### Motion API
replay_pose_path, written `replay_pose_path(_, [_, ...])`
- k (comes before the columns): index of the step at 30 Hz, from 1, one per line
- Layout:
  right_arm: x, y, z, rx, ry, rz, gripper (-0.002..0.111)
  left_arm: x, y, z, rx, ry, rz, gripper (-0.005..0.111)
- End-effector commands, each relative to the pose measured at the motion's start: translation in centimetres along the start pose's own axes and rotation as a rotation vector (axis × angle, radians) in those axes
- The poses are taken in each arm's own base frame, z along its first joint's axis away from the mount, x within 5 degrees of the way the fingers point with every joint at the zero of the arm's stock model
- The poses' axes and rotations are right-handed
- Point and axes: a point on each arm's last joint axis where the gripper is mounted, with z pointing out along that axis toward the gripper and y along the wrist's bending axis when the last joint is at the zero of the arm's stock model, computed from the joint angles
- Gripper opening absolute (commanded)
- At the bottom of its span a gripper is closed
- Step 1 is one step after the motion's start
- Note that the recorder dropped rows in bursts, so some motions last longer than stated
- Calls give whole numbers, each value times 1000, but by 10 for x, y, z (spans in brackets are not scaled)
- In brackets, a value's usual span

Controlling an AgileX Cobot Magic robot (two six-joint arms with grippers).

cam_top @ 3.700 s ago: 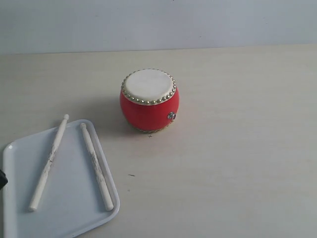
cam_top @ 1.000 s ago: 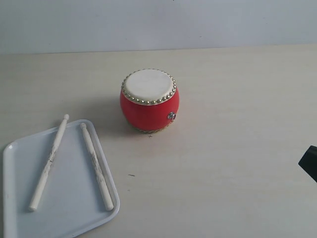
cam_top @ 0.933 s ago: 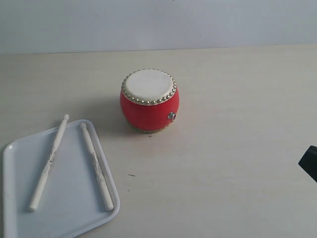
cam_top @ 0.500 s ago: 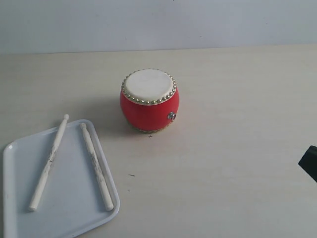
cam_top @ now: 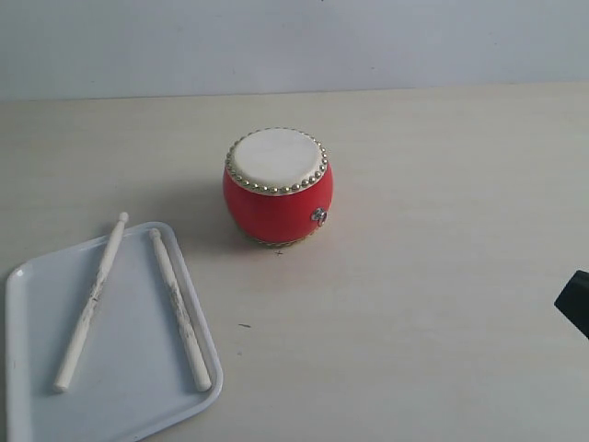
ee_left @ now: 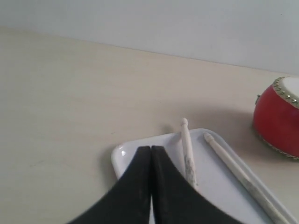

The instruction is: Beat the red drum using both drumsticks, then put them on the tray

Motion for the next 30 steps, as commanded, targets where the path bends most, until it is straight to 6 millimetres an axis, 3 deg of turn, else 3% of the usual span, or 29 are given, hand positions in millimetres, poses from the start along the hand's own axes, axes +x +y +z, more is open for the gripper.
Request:
replay_pose_path(1, [1, 0, 0, 3, -4, -10, 0, 0, 2, 0, -38, -7, 115, 0])
replay_pose_path(30, [1, 0, 0, 3, -4, -10, 0, -1, 1, 0, -24, -12, 123, 0])
